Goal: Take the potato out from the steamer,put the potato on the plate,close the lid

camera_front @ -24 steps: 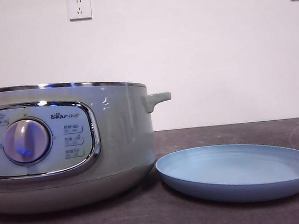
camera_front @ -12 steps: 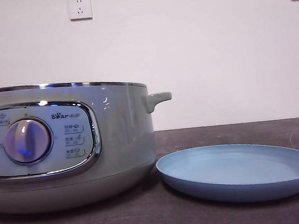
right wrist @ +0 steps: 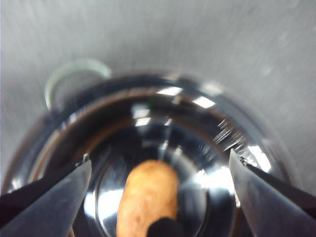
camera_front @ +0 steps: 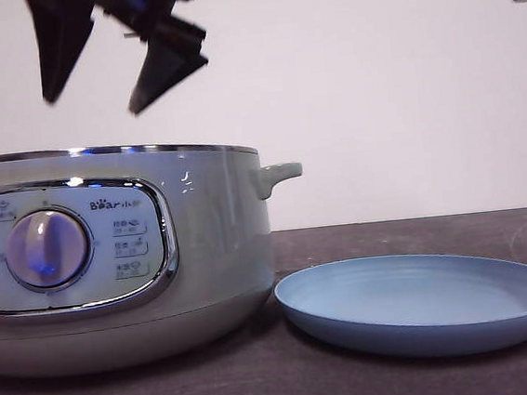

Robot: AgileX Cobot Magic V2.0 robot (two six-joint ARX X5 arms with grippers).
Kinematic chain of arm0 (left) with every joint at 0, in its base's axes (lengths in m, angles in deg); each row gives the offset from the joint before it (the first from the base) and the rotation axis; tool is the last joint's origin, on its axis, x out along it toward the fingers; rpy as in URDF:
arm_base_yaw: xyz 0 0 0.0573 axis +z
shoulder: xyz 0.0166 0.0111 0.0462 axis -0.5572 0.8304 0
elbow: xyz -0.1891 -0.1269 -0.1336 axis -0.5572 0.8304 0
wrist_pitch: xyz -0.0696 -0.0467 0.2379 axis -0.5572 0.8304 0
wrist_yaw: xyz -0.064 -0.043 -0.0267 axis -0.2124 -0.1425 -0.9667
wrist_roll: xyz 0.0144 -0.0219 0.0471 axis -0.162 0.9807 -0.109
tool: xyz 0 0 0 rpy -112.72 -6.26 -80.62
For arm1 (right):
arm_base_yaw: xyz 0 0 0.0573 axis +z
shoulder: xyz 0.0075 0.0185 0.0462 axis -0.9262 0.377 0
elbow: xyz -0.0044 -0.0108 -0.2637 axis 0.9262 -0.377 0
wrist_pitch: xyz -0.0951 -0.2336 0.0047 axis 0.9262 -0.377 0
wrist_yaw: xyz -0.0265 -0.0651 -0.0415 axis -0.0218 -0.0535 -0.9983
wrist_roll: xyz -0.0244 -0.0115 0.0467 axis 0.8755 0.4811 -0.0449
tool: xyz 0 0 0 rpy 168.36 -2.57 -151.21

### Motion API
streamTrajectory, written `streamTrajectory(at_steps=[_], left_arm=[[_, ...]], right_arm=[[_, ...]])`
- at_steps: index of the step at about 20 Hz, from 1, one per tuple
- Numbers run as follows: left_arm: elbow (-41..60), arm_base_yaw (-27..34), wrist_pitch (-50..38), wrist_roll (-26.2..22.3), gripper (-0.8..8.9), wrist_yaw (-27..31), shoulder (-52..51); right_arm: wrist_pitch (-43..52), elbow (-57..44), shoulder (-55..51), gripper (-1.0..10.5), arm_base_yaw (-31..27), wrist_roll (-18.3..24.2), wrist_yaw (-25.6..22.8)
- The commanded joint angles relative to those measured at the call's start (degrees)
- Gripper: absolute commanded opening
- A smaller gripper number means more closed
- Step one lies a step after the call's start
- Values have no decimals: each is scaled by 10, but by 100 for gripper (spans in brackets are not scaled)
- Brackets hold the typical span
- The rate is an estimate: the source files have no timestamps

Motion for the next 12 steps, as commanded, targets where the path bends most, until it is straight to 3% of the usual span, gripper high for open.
streamTrajectory(at_steps=[1,8,12], left_arm=[[-5,1,-20,-7,-8,3,-5],[-5,1,1,5,-8,16,-5],[-5,1,5,5,-8,16,-5]], right_arm=[[-9,2,26,474,-3,7,-9],[-43,2,58,474,-3,7,-3],[-65,2,78,474,-3,7,26]])
